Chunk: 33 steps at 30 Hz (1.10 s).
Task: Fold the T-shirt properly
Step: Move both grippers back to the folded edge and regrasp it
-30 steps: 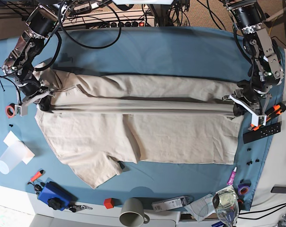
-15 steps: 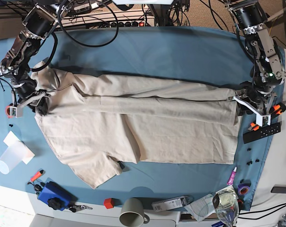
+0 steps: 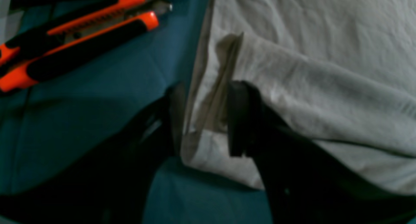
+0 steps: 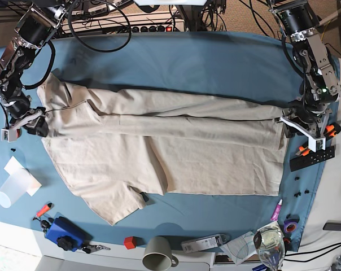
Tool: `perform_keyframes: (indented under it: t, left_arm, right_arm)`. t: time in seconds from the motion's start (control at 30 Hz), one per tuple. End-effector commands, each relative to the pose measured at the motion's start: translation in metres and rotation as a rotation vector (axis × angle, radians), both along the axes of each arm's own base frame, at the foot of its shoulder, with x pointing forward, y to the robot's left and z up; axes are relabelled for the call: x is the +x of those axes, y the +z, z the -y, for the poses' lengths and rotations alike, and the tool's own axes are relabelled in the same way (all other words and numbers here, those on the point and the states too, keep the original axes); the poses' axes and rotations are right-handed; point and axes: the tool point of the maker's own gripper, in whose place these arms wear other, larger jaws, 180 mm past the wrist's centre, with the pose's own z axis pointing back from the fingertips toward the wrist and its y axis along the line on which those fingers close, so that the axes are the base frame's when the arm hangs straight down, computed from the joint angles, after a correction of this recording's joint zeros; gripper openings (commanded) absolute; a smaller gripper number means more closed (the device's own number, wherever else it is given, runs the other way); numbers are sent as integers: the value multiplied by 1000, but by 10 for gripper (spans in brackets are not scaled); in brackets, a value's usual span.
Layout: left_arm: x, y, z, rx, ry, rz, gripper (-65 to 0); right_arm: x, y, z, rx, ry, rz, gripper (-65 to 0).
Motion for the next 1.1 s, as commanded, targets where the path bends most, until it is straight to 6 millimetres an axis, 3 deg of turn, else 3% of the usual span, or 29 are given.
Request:
perform_keyframes:
  t: [0.0,0.1,0.23,0.6,0.9,1.07]
  left_arm:
    - [9,15,-3,12,-3,45,-399]
    - [5,14,4,-40,-26,13,-360]
    - [5,16,10,-66,-60,23,-358]
    - [-17,-5,-2,-7,-20,-71,-357]
    - [-23,-22,0,-51,-11,-97,-358]
    - [-34,-39,7,-100,-18,-175,-369]
  right_arm:
    - [10,23,7,-17,-2,73,-379]
    - [12,28,4,13,3,94,-379]
    - [10,29,-2,32,22,79,-379]
    - [13,53,-6,-27,52,116,-379]
    - [-2,85,22,-13,-38,197,-379]
    - [-22,90,45,7,-117,203,-379]
